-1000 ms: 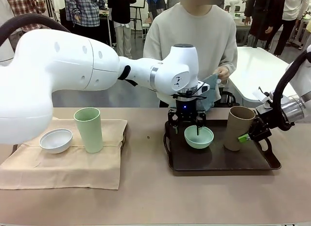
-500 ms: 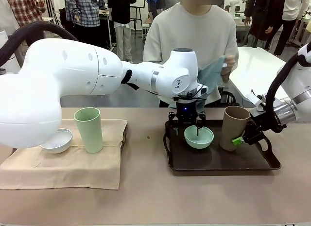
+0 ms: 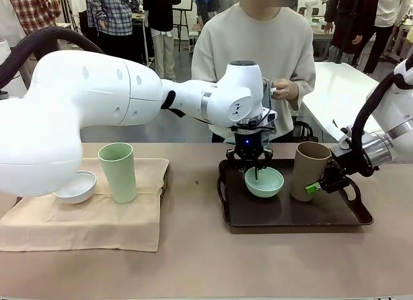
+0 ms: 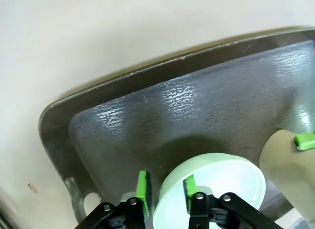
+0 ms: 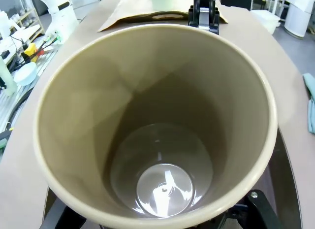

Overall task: Set up a tray with a mat and arrange the tableware.
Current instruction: Pick up the Picnic Bowl and Reusable plastic cup from the Handle tray in front of the human's position and hold them in the air.

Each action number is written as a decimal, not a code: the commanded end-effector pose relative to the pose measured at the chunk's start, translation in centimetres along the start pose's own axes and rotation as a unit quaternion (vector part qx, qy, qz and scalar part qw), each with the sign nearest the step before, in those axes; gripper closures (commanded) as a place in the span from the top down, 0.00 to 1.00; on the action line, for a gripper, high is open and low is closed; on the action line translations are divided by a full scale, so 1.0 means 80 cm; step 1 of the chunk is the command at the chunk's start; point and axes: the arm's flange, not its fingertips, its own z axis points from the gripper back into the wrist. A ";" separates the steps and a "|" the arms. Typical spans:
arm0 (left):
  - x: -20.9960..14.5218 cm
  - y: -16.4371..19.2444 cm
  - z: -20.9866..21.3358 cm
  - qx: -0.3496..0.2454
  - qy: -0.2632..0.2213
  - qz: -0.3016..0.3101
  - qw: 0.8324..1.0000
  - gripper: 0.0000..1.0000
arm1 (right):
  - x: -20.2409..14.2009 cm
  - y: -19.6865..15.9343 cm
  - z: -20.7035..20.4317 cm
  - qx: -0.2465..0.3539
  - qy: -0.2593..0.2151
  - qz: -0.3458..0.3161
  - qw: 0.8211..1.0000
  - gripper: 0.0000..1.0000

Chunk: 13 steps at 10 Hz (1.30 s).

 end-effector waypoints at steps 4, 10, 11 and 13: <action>-0.002 -0.005 0.015 0.023 -0.004 0.022 0.999 0.00 | -0.004 -0.004 0.006 -0.006 -0.003 0.016 1.000 0.00; -0.038 -0.002 0.108 0.025 -0.023 0.033 0.999 0.00 | 0.100 0.035 0.111 -0.074 0.015 0.055 0.996 0.62; -0.054 -0.008 0.144 0.009 -0.054 0.025 0.998 0.00 | 0.137 0.051 0.143 -0.095 0.024 0.069 0.993 0.62; -0.080 -0.022 0.202 0.016 -0.109 0.023 0.994 0.00 | 0.198 0.078 0.181 -0.120 0.046 0.080 0.988 0.62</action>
